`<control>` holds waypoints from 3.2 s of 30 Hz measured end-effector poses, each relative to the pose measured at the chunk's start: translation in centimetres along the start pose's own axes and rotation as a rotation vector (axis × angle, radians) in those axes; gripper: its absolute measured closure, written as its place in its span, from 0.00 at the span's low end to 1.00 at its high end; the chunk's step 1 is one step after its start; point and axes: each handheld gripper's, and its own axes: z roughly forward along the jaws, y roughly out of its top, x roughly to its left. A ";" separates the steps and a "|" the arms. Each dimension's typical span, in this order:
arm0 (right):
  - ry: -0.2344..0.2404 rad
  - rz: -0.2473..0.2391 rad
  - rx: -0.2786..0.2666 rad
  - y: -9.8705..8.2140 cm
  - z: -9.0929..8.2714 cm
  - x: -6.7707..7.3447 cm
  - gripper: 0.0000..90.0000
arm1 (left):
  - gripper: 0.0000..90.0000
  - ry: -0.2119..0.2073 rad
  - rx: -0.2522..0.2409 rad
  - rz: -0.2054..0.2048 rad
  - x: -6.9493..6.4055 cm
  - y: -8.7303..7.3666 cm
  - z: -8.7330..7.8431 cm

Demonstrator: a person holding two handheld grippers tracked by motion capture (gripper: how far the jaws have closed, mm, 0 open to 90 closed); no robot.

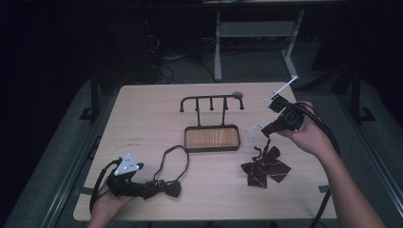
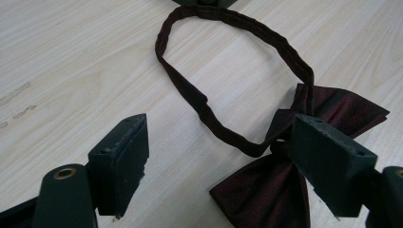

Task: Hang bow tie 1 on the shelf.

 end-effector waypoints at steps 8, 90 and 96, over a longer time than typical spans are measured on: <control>-0.007 -0.020 -0.007 1.1 -0.8 0.6 0.93 | 0.24 0.001 -0.001 0.003 0.0 0.0 0.0; -0.031 0.088 -0.068 7.0 1.1 -2.3 0.89 | 0.24 -0.013 0.004 0.014 -0.2 0.1 0.3; -0.011 0.086 -0.071 6.3 1.1 -2.4 0.88 | 0.24 -0.014 0.013 0.016 -0.3 0.1 0.3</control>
